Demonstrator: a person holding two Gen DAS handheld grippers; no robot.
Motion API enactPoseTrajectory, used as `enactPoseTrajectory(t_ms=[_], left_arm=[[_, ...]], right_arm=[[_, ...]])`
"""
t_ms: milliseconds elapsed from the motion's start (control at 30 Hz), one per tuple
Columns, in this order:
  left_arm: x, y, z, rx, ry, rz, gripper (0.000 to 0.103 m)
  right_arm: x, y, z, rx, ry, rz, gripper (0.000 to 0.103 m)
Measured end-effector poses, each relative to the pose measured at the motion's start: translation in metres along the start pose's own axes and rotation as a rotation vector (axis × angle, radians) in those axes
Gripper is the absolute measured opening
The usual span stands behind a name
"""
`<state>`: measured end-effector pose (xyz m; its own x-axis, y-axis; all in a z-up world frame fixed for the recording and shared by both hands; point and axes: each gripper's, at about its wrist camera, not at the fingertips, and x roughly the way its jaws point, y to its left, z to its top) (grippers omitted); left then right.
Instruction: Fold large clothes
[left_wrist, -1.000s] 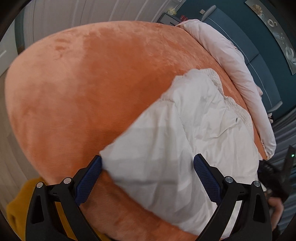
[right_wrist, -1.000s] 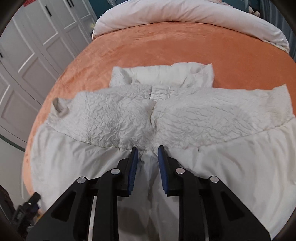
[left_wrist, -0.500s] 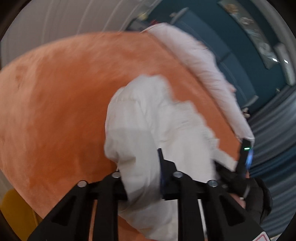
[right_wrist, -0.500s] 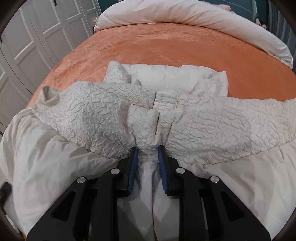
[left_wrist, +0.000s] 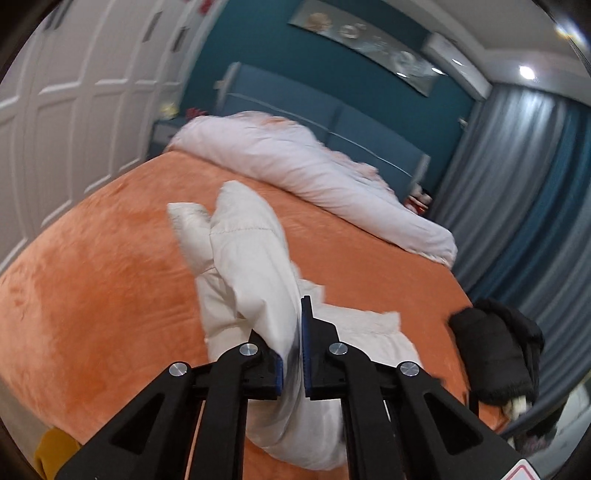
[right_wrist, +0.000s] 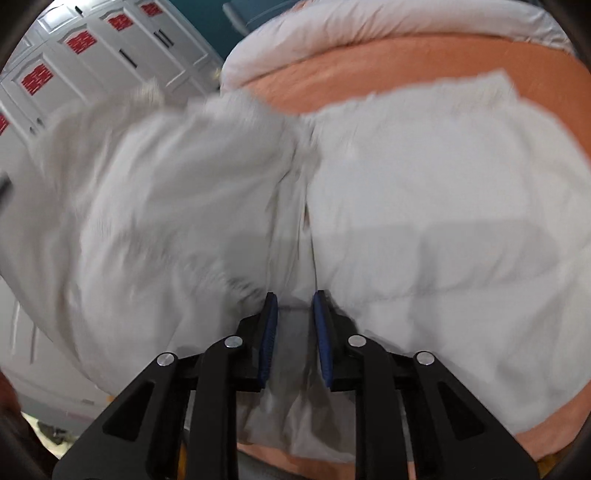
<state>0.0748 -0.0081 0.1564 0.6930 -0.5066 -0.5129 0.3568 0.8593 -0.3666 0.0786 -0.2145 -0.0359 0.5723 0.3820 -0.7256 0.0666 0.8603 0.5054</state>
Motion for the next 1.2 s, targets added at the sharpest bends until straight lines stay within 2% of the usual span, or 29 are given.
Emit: enactPoseTrajectory(t_ms=[200,367,467,533,600,700,833,967,1000,1200], left_arm=[[0.021,-0.078,-0.017,0.213,0.062,-0.073,0.002],[0.072,-0.130,-0.047,0.348,0.169,-0.120,0.001],[0.099,-0.152,-0.066,0.401,0.222,-0.121,0.002],[0.109,-0.162,-0.072,0.411,0.241,-0.126,0.001],[0.118,-0.174,-0.080,0.431,0.260,-0.132,0.001],[0.133,-0.181,-0.096,0.448,0.307,-0.138,0.001],[0.159,-0.185,-0.128,0.477,0.385,-0.114,0.002],[0.175,-0.187,-0.156,0.520,0.434,-0.083,0.002],[0.177,-0.187,-0.160,0.528,0.441,-0.078,0.002],[0.183,-0.183,-0.174,0.570,0.452,-0.046,0.002]], right_arm=[[0.016,-0.007,-0.014,0.058,0.013,0.108,0.012],[0.020,-0.031,-0.023,0.175,0.040,0.247,0.004],[0.002,-0.048,-0.027,0.233,0.029,0.300,0.004],[-0.018,-0.065,-0.031,0.271,0.002,0.306,0.006],[-0.047,-0.092,-0.036,0.326,-0.046,0.287,0.009],[-0.097,-0.130,-0.040,0.386,-0.144,0.204,0.012],[-0.164,-0.154,-0.034,0.349,-0.265,0.048,0.023],[-0.198,-0.154,-0.031,0.288,-0.325,-0.047,0.030],[-0.203,-0.152,-0.031,0.279,-0.335,-0.055,0.033],[-0.223,-0.134,-0.023,0.218,-0.365,-0.068,0.037]])
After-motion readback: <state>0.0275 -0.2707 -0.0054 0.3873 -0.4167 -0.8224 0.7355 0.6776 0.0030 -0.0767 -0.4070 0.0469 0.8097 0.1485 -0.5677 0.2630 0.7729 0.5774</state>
